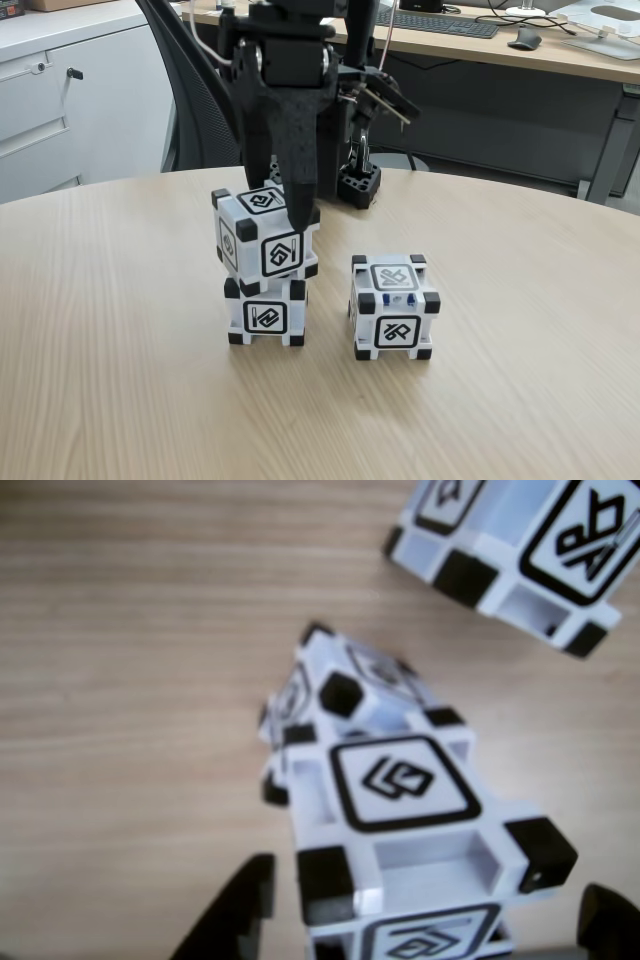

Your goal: Stack cubes from left to right.

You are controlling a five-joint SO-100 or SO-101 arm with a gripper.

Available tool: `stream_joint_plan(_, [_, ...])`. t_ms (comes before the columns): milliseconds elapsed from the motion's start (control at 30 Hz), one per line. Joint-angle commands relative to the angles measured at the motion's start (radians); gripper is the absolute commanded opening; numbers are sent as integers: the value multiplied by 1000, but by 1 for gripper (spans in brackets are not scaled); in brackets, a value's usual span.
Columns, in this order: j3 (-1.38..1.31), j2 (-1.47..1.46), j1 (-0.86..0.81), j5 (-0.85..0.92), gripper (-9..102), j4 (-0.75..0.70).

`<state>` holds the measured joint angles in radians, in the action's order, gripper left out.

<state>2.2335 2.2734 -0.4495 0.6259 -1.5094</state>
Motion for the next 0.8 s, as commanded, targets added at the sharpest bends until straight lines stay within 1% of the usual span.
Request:
stream_joint_plan(0, [-40, 20, 21, 12, 34, 9])
stream_joint_plan(367, [-41, 23, 331, -152, 35, 3])
stream_joint_plan(633, [-41, 23, 425, -232, 36, 8])
stream_joint_plan(767, [-41, 21, 472, -313, 38, 9])
